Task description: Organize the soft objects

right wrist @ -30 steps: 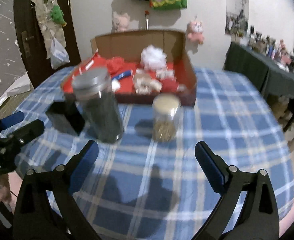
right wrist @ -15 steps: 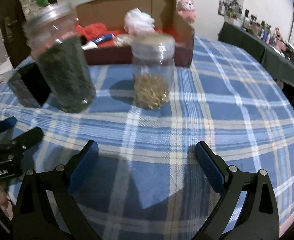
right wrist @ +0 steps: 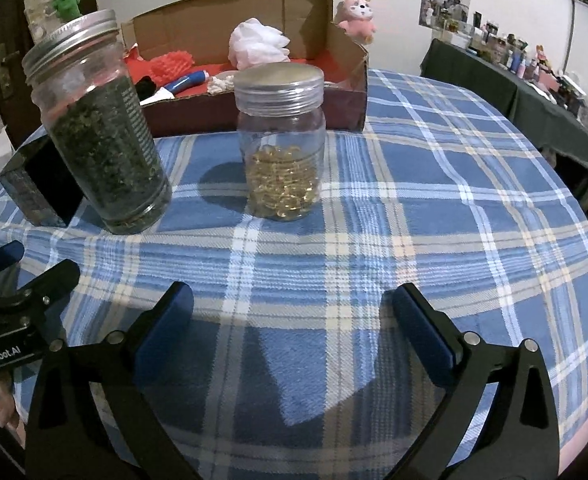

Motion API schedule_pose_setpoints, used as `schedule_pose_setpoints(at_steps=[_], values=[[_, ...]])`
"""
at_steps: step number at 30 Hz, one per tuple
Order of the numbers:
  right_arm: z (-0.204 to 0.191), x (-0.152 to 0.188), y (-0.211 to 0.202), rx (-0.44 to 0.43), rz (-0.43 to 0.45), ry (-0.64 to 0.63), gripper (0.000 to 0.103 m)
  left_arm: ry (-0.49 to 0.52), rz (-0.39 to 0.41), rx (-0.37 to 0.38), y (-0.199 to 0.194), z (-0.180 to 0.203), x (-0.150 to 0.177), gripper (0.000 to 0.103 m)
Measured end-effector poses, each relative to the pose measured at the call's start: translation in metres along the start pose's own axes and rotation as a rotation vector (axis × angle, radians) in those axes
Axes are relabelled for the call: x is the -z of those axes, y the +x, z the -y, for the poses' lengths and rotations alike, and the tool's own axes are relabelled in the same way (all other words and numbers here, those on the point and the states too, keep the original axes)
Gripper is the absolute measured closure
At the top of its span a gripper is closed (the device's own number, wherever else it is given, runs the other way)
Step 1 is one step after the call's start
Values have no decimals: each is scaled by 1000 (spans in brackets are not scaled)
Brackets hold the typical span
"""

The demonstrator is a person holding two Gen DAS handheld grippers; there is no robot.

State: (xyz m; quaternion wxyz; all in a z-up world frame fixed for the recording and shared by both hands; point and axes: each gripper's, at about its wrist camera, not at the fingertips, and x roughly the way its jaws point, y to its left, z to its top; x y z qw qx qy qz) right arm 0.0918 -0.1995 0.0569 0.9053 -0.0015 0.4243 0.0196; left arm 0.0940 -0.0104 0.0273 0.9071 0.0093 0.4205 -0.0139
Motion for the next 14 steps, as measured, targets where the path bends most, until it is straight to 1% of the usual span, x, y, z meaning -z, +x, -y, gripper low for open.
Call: schedule_pose_setpoints(at_steps=[14], values=[[1, -1, 1, -3, -3, -1, 0, -1, 1, 1, 2, 0, -1, 0]])
